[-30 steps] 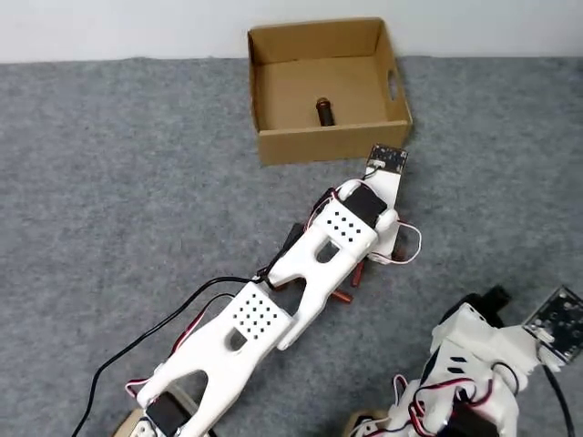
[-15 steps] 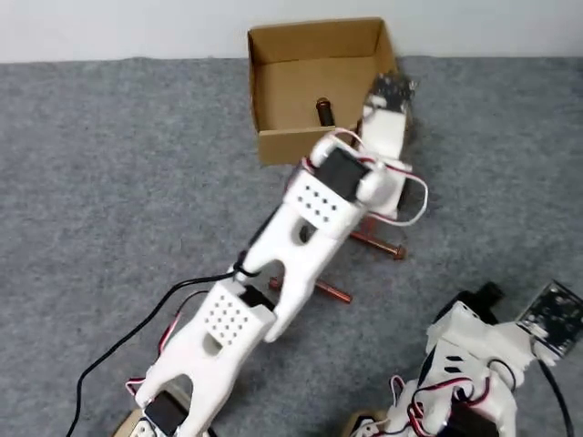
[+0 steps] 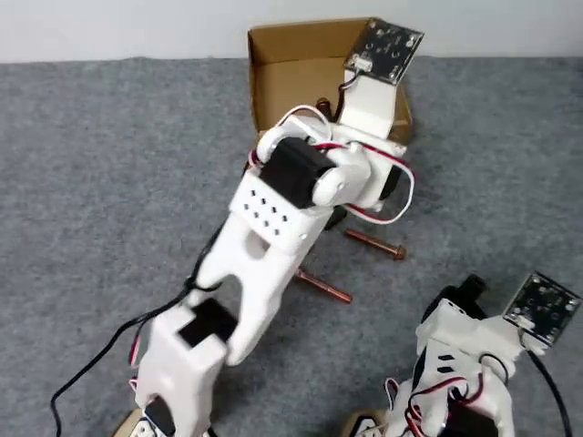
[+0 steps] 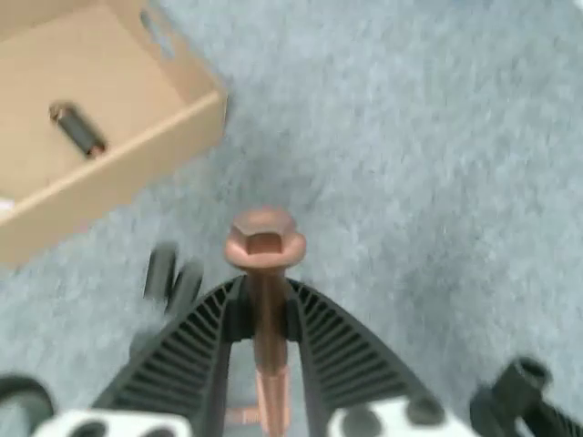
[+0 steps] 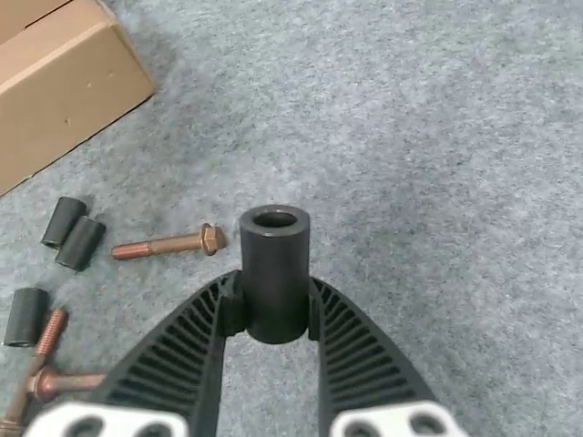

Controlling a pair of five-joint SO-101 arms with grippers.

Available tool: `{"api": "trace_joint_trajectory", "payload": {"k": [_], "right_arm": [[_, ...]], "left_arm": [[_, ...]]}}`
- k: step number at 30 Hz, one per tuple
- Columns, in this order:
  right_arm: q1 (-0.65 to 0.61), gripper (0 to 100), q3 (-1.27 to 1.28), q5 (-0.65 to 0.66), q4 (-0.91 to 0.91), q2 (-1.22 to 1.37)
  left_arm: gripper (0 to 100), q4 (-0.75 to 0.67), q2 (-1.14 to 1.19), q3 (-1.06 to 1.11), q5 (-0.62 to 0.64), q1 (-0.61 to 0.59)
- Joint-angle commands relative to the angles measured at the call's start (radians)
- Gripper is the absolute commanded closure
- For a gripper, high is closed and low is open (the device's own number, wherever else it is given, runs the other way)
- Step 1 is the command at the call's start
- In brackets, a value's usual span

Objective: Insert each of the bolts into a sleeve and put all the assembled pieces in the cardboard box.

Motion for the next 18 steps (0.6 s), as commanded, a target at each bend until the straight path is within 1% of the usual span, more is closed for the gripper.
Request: {"api": "trace_joint_trajectory", "payload": {"k": [1,4,7,15,18], "right_arm": [[-0.022,99.1,-0.003,0.011,-0.004,0.004],[-0.024,99.1,-0.003,0.011,-0.004,0.004],[-0.065,99.1,-0.003,0.011,-0.004,0.004],[-0.226,99.1,-0.006,0.011,-0.004,0.004],[-0.317,99.0,-0.006,0.011,-0.005,0.004]], "left_arm": [[100,0.015,-0.267,0.265,-0.017,0.009],[100,-0.009,-0.433,0.475,-0.017,0.003],[100,-0.066,-0.608,0.690,-0.015,-0.011],[100,-0.381,-1.106,1.348,-0.018,-0.087],[100,-0.462,-1.284,1.567,-0.048,-0.117]]}}
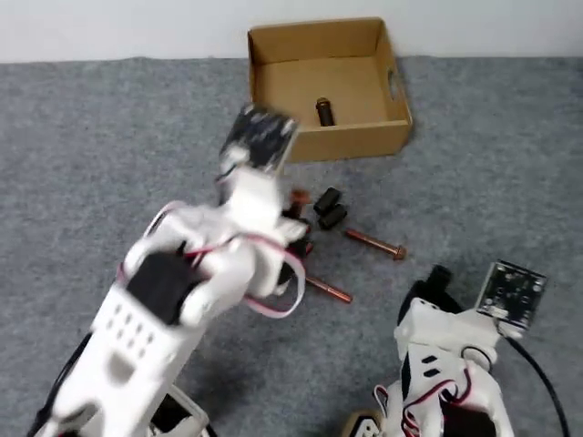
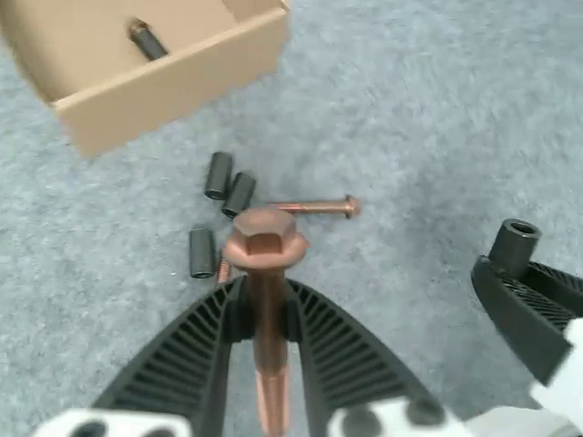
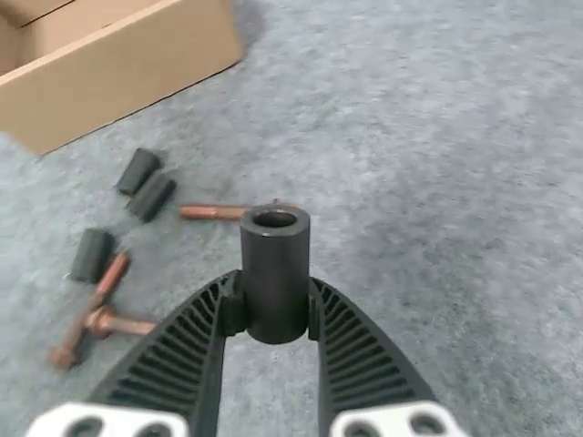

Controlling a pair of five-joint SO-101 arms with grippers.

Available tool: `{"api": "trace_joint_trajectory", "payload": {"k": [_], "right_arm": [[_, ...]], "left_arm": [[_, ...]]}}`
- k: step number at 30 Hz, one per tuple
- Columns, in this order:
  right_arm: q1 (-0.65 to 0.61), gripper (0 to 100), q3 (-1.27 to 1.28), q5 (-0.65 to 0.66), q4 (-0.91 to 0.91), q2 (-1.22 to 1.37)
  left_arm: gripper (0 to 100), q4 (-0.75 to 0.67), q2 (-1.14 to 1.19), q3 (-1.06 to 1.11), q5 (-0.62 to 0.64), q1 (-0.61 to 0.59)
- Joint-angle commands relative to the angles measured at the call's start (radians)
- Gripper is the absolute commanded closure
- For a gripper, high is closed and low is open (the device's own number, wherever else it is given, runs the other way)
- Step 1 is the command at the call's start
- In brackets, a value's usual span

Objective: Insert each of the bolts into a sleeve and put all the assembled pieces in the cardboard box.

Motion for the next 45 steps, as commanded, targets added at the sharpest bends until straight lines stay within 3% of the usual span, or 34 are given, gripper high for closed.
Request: {"api": "trace_joint_trajectory", "payload": {"k": [1,9,20,23,27,31,36,39,45], "right_arm": [[-0.101,99.0,-0.006,0.011,-0.005,0.007],[-0.332,99.0,0.040,0.184,-0.096,0.005],[-0.725,99.0,0.098,0.215,-0.239,0.012],[-0.753,99.0,0.129,0.292,-0.286,0.012],[-0.756,99.0,0.172,0.368,-0.371,0.012],[-0.756,99.0,0.190,0.434,-0.426,0.010],[-0.760,99.0,0.192,0.443,-0.466,0.010],[-0.805,99.0,0.192,0.445,-0.470,0.010],[-0.840,99.0,0.192,0.445,-0.519,0.010]], "left_arm": [[100,-0.115,-0.250,0.252,-0.048,-0.034],[100,-0.259,-0.669,0.590,-0.058,-0.114],[100,-0.296,-1.123,0.883,-0.054,-0.123],[100,-0.313,-1.119,0.900,-0.038,-0.127],[100,-0.407,-1.117,0.895,0.115,-0.118],[100,-0.503,-1.117,0.895,0.129,-0.117],[100,-0.582,-1.117,0.897,0.135,-0.066],[100,-0.586,-1.114,0.901,0.203,-0.006],[100,-0.582,-1.114,0.932,0.213,0.002]]}}
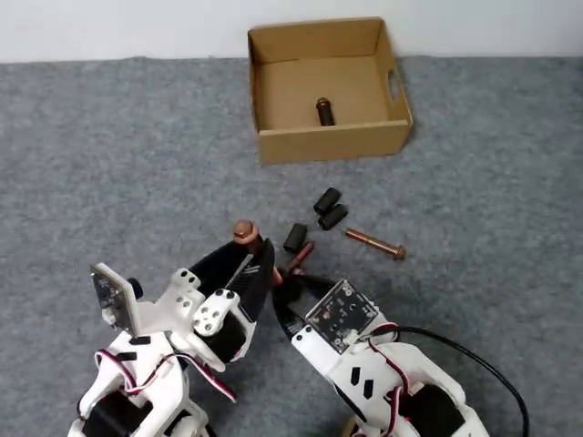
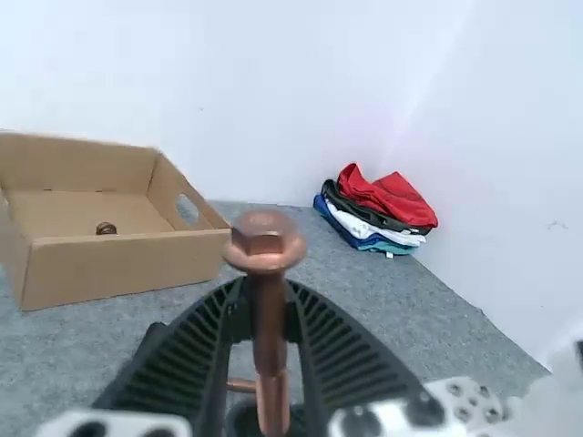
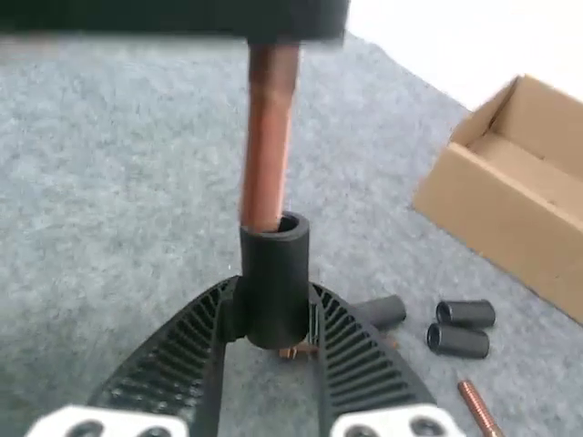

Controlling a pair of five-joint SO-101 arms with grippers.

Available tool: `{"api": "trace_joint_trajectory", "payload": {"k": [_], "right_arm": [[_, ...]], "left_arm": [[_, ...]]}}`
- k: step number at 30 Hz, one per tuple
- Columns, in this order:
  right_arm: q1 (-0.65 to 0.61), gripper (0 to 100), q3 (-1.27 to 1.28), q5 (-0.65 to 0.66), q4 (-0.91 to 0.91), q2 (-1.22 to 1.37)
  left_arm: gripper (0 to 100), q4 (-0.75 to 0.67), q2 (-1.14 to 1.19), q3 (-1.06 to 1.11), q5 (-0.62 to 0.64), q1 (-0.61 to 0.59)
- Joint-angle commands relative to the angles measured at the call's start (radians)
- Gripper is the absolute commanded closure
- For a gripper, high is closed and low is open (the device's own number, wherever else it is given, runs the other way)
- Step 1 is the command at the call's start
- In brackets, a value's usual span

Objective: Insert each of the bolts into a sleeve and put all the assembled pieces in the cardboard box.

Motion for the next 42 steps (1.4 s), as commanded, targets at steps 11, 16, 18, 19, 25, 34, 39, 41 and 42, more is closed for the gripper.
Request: {"api": "trace_joint_trajectory", "payload": {"k": [11,16,18,19,25,34,39,41,42], "right_arm": [[-0.008,99.0,-0.028,0.012,-0.048,-0.004],[-0.008,99.0,-0.028,0.014,-0.048,-0.004],[-0.012,99.0,-0.028,0.040,-0.050,-0.004],[-0.012,99.0,-0.028,0.054,-0.050,-0.004],[-0.012,99.0,-0.029,0.063,-0.050,-0.004],[-0.007,99.0,-0.028,0.063,-0.050,-0.005],[-0.007,99.0,-0.028,0.063,-0.050,-0.005],[-0.007,99.0,-0.028,0.063,-0.050,-0.005],[-0.007,99.0,-0.028,0.063,-0.050,-0.005]], "left_arm": [[100,-0.032,-0.011,0.021,0.012,-0.083],[100,-0.031,-0.011,0.025,0.014,-0.057],[100,-0.031,-0.009,0.025,0.014,-0.026],[100,-0.032,-0.009,0.027,0.014,-0.012],[100,-0.032,-0.008,0.067,0.012,0.000],[100,0.123,-0.009,0.079,-0.023,0.055],[99,0.198,-0.009,0.068,-0.115,0.103],[98,0.212,-0.009,0.068,-0.141,0.103],[96,0.219,-0.009,0.068,-0.157,0.104]]}}
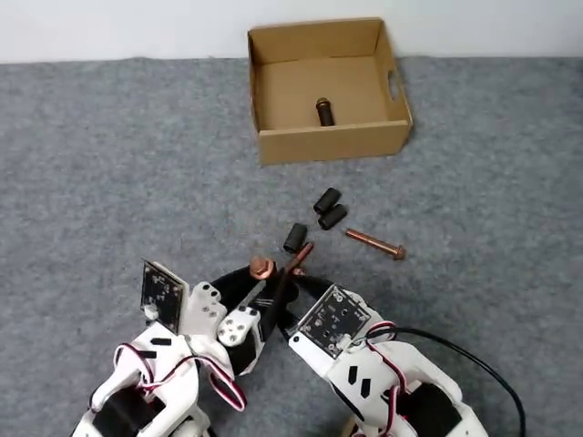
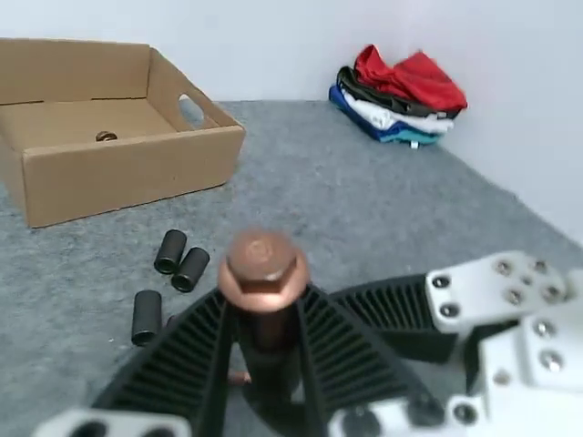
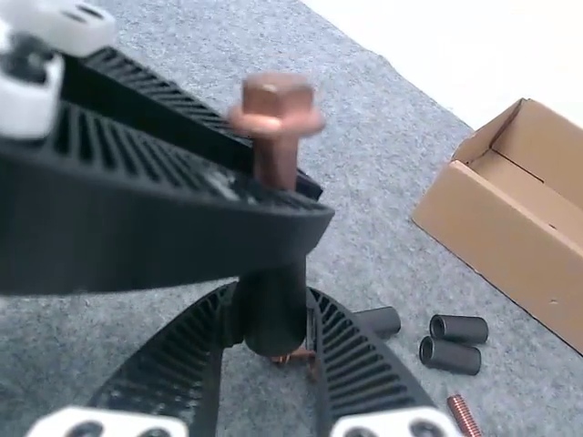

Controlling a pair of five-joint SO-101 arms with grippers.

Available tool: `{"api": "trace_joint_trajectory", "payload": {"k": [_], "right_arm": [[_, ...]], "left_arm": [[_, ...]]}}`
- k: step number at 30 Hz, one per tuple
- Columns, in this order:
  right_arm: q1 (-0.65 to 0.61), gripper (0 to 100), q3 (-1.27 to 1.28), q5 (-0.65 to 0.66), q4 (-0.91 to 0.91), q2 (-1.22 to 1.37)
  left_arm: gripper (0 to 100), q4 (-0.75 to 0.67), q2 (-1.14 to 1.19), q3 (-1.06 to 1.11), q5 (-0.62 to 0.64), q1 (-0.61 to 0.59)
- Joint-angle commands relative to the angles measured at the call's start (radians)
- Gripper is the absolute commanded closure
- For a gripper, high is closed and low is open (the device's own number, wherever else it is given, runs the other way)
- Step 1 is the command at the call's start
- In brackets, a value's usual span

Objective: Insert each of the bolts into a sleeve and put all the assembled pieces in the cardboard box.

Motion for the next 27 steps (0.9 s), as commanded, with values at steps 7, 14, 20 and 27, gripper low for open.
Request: {"api": "trace_joint_trajectory", "payload": {"k": [7,14,20,27], "right_arm": [[-0.001,99.0,-0.031,0.006,-0.031,-0.008],[-0.001,99.0,-0.026,0.006,-0.030,-0.007],[0.001,99.0,-0.018,0.006,-0.028,-0.007],[0.001,99.0,-0.015,0.008,-0.028,-0.007]], "left_arm": [[83,0.064,0.002,-0.044,-0.060,-0.005],[83,0.106,0.002,-0.104,-0.060,-0.025],[83,0.109,0.002,-0.130,-0.061,-0.069],[83,0.181,0.002,-0.214,-0.061,-0.074]]}}
